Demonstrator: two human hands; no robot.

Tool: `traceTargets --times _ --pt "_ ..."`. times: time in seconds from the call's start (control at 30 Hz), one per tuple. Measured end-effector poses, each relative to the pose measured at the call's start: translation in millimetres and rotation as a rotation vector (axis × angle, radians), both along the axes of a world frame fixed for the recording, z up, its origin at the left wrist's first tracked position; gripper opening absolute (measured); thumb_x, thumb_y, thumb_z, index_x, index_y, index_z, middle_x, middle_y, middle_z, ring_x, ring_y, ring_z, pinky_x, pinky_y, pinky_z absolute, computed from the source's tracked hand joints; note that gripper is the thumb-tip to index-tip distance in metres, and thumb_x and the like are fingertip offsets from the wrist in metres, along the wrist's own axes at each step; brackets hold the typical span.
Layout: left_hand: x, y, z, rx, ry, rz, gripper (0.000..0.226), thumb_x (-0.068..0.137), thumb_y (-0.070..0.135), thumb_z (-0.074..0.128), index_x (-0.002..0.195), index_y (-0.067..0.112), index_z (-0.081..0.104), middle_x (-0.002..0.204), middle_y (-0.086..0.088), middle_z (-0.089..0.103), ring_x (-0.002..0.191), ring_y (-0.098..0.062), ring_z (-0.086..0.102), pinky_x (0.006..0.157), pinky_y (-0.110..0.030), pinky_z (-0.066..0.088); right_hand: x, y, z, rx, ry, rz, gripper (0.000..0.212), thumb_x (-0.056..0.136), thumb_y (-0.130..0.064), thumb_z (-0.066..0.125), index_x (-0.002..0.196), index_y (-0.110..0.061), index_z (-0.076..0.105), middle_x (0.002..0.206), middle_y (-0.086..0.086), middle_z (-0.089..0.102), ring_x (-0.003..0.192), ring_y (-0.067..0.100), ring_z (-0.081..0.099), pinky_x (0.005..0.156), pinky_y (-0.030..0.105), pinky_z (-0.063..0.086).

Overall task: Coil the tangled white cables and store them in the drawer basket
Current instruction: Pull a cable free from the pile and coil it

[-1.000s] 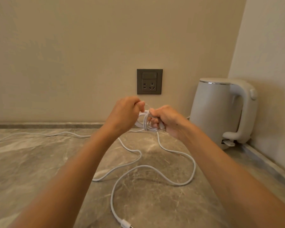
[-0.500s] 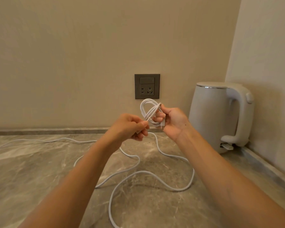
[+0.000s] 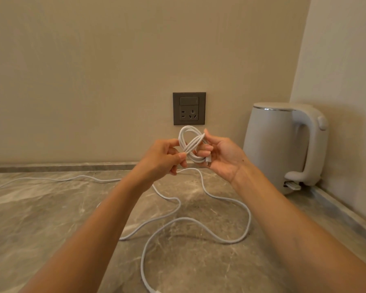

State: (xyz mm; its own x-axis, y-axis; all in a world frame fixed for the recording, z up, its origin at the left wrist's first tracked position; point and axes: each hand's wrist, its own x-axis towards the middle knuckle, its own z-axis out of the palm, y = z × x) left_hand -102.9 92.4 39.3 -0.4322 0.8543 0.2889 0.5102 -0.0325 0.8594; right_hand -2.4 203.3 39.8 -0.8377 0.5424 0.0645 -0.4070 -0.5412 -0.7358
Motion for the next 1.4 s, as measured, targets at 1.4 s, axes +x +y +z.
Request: traceTargets --times 1.4 --pt "0.6 6.0 -6.6 0.051 0.628 -0.068 0.019 0.095 0.006 0.044 0.096 0.005 0.063 0.078 0.004 0.054 0.067 -0.008 0.045 0.061 -0.009 0.032 -9.3 2.4 -22.0 0.184 -0.433 0.05 0.031 0.097 -0.007 0.029 0.073 -0.009 0.049 0.05 0.005 0.051 0.037 0.007 0.037 0.024 0.01 0.017"
